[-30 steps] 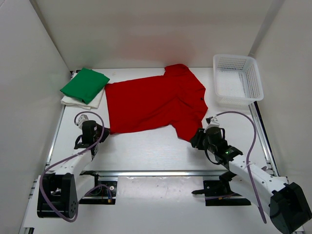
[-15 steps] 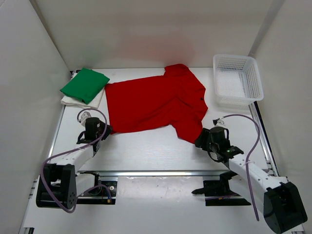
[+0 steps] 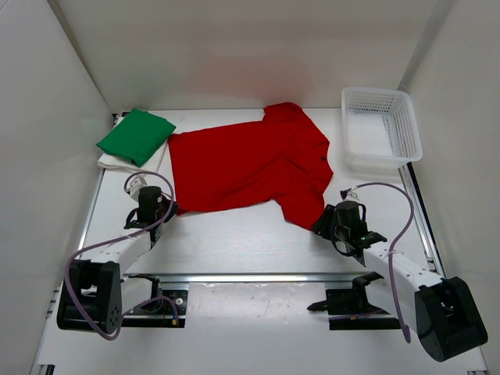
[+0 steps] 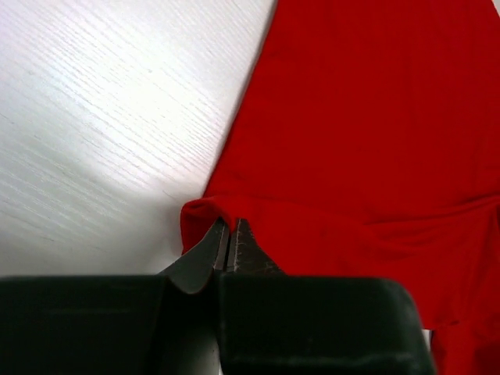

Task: Fold and stack the t-shirts
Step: Grap the side of the flattened tshirt closest away from the robot with both arms

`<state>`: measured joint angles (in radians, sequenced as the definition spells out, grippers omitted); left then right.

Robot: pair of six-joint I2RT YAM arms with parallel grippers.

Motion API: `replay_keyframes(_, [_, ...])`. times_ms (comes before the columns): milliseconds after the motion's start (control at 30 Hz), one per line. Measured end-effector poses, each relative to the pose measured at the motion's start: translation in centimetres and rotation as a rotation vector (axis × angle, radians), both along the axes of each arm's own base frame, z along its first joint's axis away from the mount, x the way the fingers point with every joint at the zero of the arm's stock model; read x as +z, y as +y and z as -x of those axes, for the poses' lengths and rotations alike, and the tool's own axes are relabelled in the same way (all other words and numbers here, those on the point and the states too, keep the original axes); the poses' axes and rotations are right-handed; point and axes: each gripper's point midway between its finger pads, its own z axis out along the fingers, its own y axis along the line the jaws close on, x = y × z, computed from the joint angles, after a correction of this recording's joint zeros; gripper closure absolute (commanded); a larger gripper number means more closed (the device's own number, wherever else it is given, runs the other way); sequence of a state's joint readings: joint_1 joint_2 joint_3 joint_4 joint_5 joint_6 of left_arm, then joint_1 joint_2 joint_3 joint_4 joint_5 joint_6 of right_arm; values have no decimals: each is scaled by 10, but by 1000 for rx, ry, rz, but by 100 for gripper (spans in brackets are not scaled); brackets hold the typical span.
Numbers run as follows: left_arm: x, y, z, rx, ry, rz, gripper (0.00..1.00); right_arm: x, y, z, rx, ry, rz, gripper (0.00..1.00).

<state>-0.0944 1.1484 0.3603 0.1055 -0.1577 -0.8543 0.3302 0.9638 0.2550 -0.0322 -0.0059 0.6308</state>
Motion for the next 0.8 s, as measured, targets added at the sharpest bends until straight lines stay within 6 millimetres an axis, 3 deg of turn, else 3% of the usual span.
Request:
replay_keyframes(67, [3,-2,0,-4,-11,-5,100,-2,0,0,0,10,-7,83])
replay_keyframes(100, [5,-2,-1,-7,-18,-8,100,-3,0,-1,-1,13,-8,93])
replay_keyframes(167, [9,-4,0,-16,-29,-10,100,-5,1,0,2,22,-11,100])
replay_keyframes(333, [25,-10,5,-51,-66,-24,100,0,3,14,0,32,-7,100])
replay_keyframes(633, [68,-9,21,-134,-84,-103,100,63,18,61,7,-64,-149,100])
replay_keyframes(800, [71,-10,36,-187,-30,-174,100,80,10,76,-29,-27,-154,100])
